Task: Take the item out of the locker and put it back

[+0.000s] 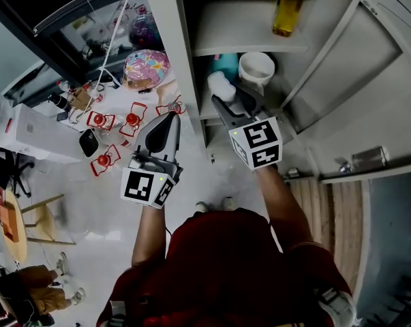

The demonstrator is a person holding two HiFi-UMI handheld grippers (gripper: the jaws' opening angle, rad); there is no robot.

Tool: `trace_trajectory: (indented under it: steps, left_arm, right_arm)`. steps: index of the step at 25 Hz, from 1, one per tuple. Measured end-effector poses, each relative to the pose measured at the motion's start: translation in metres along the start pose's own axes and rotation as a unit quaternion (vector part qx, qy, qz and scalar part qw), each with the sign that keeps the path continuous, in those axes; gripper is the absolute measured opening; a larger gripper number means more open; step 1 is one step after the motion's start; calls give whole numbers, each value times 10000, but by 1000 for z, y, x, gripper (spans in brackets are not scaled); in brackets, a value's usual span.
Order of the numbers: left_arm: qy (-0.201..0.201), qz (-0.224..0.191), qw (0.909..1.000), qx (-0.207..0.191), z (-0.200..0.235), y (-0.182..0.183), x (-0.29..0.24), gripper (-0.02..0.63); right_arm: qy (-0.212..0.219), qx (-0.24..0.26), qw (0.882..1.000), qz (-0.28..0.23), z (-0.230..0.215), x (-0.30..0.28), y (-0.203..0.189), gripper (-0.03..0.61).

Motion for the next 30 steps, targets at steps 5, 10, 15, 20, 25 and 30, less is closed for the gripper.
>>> trace_trajectory:
  steps: [5,10,15,20,25,30]
  left_arm:
    - [-88,-49,9999,-25,-9,3,-1,6]
    - [-160,-65,9997,-161,-19,9,-2,6]
    - [-227,-102,9993,-293,-28,18,-2,6]
    - [-271,-163,9990,-311,-34,24,-1,6]
    - [-338,-208,9987,-317,-39,28,-1,6]
    - [-354,-263,9985,-321,-41,31,1,6]
  right_arm:
    - [39,-135,9998,-154,-2,19,12,195]
    - [79,-324,9990,-282,-5,35,24,195]
    - [182,-445,9980,-398,-7,51,39,195]
    - [226,-439,9970,-604,-9,67,60,195]
    - [255,-432,9956,-794,-11,78,79,195]
    - [290,-456,9946,-889,-15,82,93,195]
Point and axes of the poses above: the fingertips, and each gripper's own axes: x backward along the fingers, z to its left, y out of its top, the point moved 10 cm from there along x, backward along the fingers, and after that the axes turned 9 degrees about -y, right-handed, at the moved point
